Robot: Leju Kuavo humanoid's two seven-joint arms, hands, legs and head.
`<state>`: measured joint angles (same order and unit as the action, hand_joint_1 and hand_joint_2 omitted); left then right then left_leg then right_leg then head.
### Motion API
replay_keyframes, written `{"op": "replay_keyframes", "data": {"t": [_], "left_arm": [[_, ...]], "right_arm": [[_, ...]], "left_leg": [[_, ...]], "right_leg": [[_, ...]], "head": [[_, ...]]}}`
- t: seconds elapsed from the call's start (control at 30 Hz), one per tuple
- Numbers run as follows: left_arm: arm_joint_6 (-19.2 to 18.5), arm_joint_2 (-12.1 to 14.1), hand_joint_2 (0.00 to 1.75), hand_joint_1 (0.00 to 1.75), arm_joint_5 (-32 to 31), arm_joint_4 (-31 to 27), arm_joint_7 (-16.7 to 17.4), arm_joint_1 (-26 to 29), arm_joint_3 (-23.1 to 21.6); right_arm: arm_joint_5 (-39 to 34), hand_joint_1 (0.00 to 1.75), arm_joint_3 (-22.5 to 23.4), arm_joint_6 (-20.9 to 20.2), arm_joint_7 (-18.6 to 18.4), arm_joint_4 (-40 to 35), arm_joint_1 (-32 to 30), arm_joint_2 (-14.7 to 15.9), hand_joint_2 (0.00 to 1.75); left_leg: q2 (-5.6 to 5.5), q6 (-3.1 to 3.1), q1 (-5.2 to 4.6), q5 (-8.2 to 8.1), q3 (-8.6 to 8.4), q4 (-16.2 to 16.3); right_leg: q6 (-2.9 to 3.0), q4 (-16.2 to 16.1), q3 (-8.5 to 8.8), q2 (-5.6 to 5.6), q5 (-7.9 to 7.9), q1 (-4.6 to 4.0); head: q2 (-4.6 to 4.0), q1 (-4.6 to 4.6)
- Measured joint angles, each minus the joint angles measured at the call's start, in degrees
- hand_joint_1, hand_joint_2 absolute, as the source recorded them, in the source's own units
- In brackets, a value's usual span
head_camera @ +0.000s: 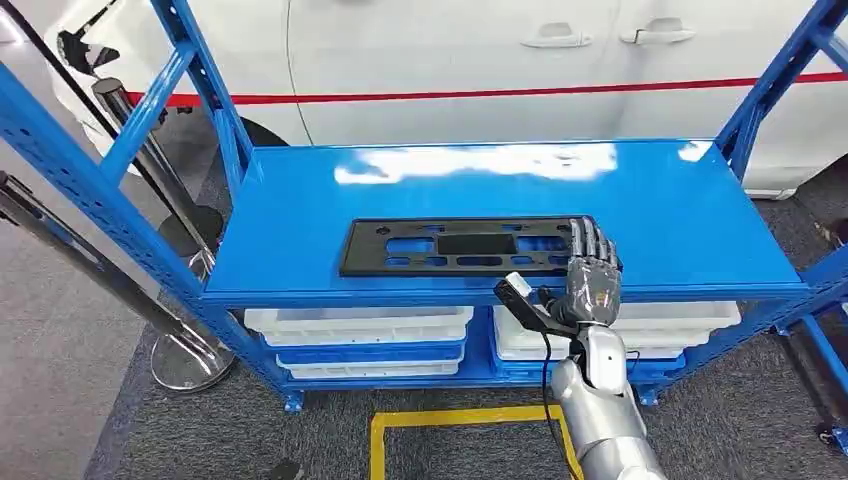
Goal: Take the parts from the cabinet and place them on the table.
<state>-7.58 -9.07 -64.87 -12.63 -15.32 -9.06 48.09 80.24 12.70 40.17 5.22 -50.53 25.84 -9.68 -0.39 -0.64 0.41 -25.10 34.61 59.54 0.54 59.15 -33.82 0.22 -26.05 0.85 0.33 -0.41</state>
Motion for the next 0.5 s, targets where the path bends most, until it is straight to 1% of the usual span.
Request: {"op": "replay_keyframes", "data": {"t": [0.03,0.07,0.1,0.13,0.17,0.2,0.23,0.27,0.3,0.33,0.37,0.4,0.43,0.47,0.5], "left_arm": [[0.0,0.0,0.00,0.00,0.0,0.0,-0.1,-0.2,0.0],[0.0,0.0,0.00,0.00,0.0,0.0,-0.2,-0.2,-0.1],[0.0,0.0,0.00,0.00,0.0,0.0,-0.3,-0.1,-0.1],[0.0,0.0,0.00,0.00,0.0,0.0,-0.5,-0.1,-0.3],[-0.1,0.0,0.00,0.00,0.0,0.0,-0.6,-0.1,-0.4],[-0.1,0.0,0.00,0.00,0.0,0.0,-0.7,-0.1,-0.5],[-0.1,0.0,0.00,0.00,0.0,0.0,-0.7,-0.2,-0.6],[-0.1,0.0,0.00,0.00,0.0,0.0,-0.8,-0.2,-0.6],[-0.1,0.0,0.00,0.00,0.0,0.0,-0.8,-0.2,-0.7],[-0.1,0.0,0.00,0.00,-0.2,0.0,-0.9,-0.2,-0.9],[-0.1,0.0,0.00,0.00,-0.5,0.0,-1.0,-0.1,-0.9],[-0.1,0.0,0.00,0.00,-0.6,0.0,-1.1,0.0,-1.0],[-0.1,0.0,0.00,0.00,-0.9,0.0,-1.3,0.1,-1.3],[-0.1,0.0,0.00,0.00,-1.1,0.0,-1.5,0.1,-1.5],[-0.1,-0.1,0.00,0.00,-1.1,0.0,-1.6,0.1,-1.6]], "right_arm": [[0.1,0.00,0.3,0.0,0.1,0.0,0.1,0.0,1.75],[0.1,0.00,0.5,0.0,0.2,0.1,0.0,-0.1,1.75],[0.1,0.00,0.6,0.0,0.4,0.2,0.0,-0.1,1.75],[0.1,0.00,0.7,0.0,0.5,0.2,0.1,-0.2,1.75],[0.1,0.00,0.9,0.0,0.6,0.2,0.1,-0.2,1.75],[0.0,0.00,1.1,0.0,0.6,0.2,0.1,-0.2,1.75],[0.0,0.00,1.3,0.0,0.7,0.2,0.2,-0.2,1.75],[0.0,0.00,1.4,0.0,0.7,0.2,0.2,-0.2,1.75],[0.0,0.00,1.5,0.0,0.7,0.4,0.0,-0.2,1.75],[-0.1,0.00,1.6,0.0,0.8,0.6,-0.1,-0.2,1.75],[-0.1,0.00,1.7,0.0,0.9,0.7,-0.2,-0.2,1.75],[-0.1,0.00,1.9,0.0,1.1,0.7,-0.2,-0.2,1.75],[-0.1,0.00,1.9,0.0,1.4,0.7,-0.2,-0.2,1.75],[0.0,0.00,1.9,0.0,1.4,0.7,-0.2,-0.2,1.75],[0.0,0.00,2.0,0.0,1.4,0.7,-0.1,-0.2,1.75]], "left_leg": [[-0.07,-0.15,-0.30,-0.17,-0.34,-0.8],[-0.08,-0.28,-0.38,-0.10,-0.12,-0.6],[-0.11,-0.52,-0.49,-0.14,-0.07,-0.6],[-0.13,-0.89,-0.50,0.03,-0.12,-0.7],[-0.09,-1.43,-0.01,0.49,-0.45,-1.5],[-0.08,-1.66,-0.04,0.62,-0.57,-1.7],[-0.05,-2.01,-0.05,0.63,-0.50,-1.7],[0.02,-2.12,-0.14,0.61,-0.46,-1.6],[0.05,-2.17,-0.23,0.58,-0.41,-1.6],[0.00,-2.37,-0.29,0.06,-0.35,-1.6],[-0.01,-2.38,-0.31,0.03,-0.35,-1.5],[-0.07,-2.35,-0.31,-0.38,-0.46,-1.4],[-0.08,-2.26,-0.31,-0.62,-0.67,-1.2],[-0.07,-2.05,-0.31,-0.91,-1.02,-1.0],[-0.03,-1.81,-0.31,-1.19,-1.24,-1.0]], "right_leg": [[-0.38,0.2,-0.26,0.10,-0.05,-0.22],[-0.73,0.0,-0.35,0.06,0.12,-0.11],[-1.09,-0.1,-0.30,0.06,0.18,-0.06],[-1.42,-0.3,-0.20,0.07,0.27,-0.08],[-1.81,0.0,-0.25,0.05,-0.08,-0.05],[-1.90,1.3,-0.67,0.00,-1.03,0.03],[-1.97,4.6,-2.27,-0.02,-3.25,0.00],[-2.08,9.0,-4.40,-0.03,-5.50,0.01],[-2.19,13.2,-6.40,-0.03,-7.20,0.05],[-2.25,16.2,-8.08,-0.04,-7.72,0.06],[-2.26,16.5,-8.44,-0.05,-6.79,0.05],[-2.18,14.5,-7.59,-0.05,-4.82,0.05],[-2.00,10.3,-5.50,-0.06,-2.24,0.04],[-1.73,4.9,-2.80,-0.09,0.21,0.02],[-1.38,1.1,-1.02,-0.19,0.48,-0.11]], "head": [[0.00,0.00],[0.00,0.00],[0.00,-0.02],[0.00,-0.02],[0.00,0.02],[0.00,0.02],[0.00,0.02],[0.00,0.00],[0.00,0.00],[0.00,0.00],[0.00,0.00],[0.00,0.02],[0.00,0.00],[0.00,0.02],[0.00,0.02]]}}
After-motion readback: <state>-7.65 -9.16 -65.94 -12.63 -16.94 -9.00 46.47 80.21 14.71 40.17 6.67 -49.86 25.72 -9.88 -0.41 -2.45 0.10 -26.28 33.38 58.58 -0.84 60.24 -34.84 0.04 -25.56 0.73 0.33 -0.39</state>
